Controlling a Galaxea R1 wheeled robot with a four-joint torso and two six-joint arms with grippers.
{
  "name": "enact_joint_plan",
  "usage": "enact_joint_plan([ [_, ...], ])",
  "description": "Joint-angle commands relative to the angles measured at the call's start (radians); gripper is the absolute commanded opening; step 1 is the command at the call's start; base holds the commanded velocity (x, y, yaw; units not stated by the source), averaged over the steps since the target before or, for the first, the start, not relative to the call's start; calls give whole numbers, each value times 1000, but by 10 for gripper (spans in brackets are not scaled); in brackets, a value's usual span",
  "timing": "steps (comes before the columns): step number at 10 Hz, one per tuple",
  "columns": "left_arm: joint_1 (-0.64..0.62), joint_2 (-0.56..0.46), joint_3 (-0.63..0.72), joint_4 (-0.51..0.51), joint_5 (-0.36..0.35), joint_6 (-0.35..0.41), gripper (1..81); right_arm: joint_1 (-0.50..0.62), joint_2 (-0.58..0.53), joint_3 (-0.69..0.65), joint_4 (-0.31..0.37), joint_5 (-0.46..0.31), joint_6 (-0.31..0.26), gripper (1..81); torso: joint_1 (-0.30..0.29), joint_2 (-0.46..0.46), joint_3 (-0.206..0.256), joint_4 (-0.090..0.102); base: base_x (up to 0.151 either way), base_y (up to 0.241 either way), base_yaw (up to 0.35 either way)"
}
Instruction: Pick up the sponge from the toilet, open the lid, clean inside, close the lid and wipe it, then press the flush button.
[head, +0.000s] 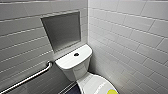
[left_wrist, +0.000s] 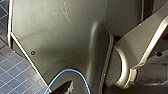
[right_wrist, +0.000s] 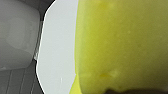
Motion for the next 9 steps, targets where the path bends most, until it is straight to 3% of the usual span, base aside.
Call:
enact_joint_plan([
  [1, 18, -4, 7, 3, 80, 2, 811, 70, -36, 47, -8, -42, 0, 10, 0, 0, 0, 0, 0, 0, 0],
  [5, 14, -1, 12, 13, 80, 2, 811, 67, -200, 277, -8, -9, -2, 10, 0, 0, 0, 0, 0, 0, 0],
  [7, 5, -13, 36, 13, 78, 2, 811, -9, -293, 375, -7, 10, -3, 10, 0, 0, 0, 0, 0, 0, 0],
  [9, -20, -77, 137, 13, 80, 2, 811, -141, -345, 389, -8, 125, -9, 10, 0, 0, 0, 0, 0, 0, 0],
])
